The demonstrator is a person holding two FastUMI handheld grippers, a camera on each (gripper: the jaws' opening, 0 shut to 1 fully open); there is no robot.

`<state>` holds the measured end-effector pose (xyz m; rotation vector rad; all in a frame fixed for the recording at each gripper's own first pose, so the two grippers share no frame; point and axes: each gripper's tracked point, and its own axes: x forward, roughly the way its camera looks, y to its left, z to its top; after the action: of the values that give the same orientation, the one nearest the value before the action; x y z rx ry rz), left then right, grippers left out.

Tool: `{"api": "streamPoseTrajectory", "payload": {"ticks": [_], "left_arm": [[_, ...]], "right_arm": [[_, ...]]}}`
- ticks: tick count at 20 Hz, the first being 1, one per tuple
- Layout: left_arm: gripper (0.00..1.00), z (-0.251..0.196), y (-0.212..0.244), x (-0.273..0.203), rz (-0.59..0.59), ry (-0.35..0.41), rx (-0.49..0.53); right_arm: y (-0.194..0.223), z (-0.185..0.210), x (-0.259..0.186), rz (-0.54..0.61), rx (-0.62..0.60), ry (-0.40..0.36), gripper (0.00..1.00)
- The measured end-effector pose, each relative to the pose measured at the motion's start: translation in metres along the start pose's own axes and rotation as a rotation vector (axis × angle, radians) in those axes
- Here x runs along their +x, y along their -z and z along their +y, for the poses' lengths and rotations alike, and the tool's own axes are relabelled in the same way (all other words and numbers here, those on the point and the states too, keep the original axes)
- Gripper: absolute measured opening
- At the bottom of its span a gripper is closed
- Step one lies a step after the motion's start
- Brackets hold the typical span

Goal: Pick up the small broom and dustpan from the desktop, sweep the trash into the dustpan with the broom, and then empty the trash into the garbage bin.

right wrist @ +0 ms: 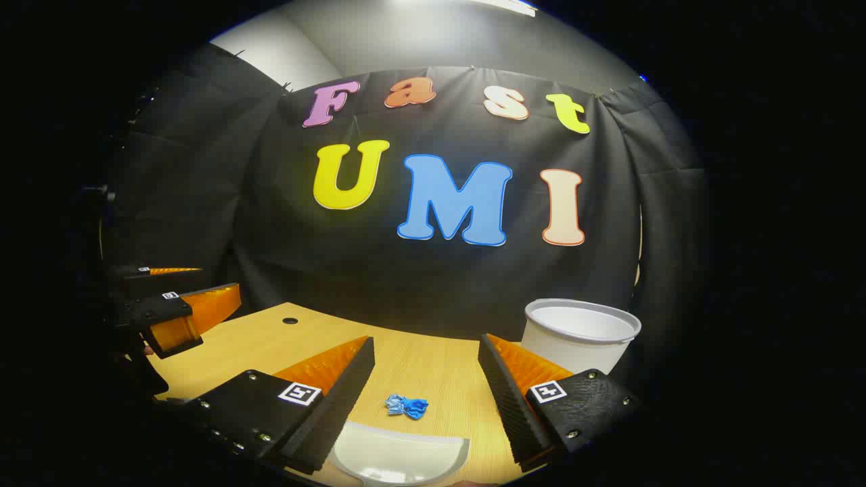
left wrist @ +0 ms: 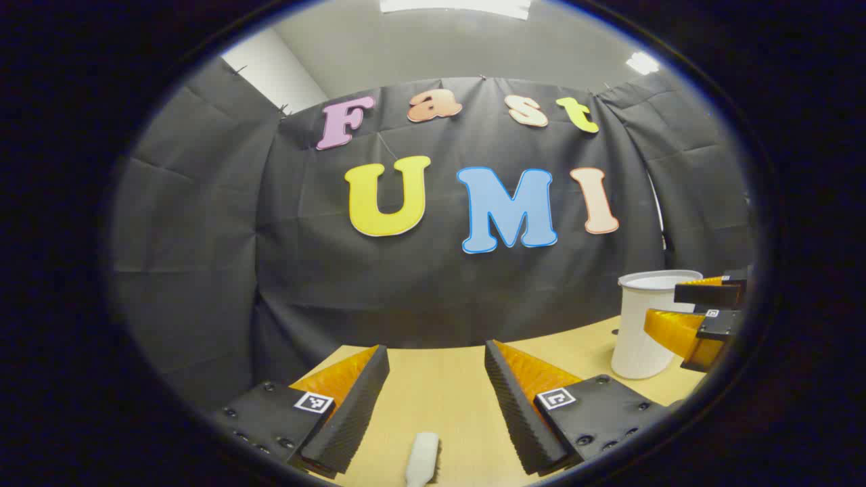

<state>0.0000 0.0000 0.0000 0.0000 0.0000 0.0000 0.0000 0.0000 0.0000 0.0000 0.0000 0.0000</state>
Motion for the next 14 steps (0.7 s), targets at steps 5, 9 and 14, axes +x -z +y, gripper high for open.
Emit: {"api": "streamPoseTrajectory", "payload": {"ticks": [5,9,14], "left_arm": [[0.96,-0.012,0.009,0.017,0.017,0.092,-0.023],[0.96,-0.012,0.022,0.020,0.040,0.107,-0.021],[0.93,-0.004,0.030,0.023,0.059,0.100,0.017]], "right_arm": [[0.003,-0.001,0.003,0.037,-0.017,0.066,0.96],[0.017,0.015,-0.008,0.110,-0.005,0.047,0.96],[0.032,0.026,-0.016,0.184,0.024,0.029,0.96]]}}
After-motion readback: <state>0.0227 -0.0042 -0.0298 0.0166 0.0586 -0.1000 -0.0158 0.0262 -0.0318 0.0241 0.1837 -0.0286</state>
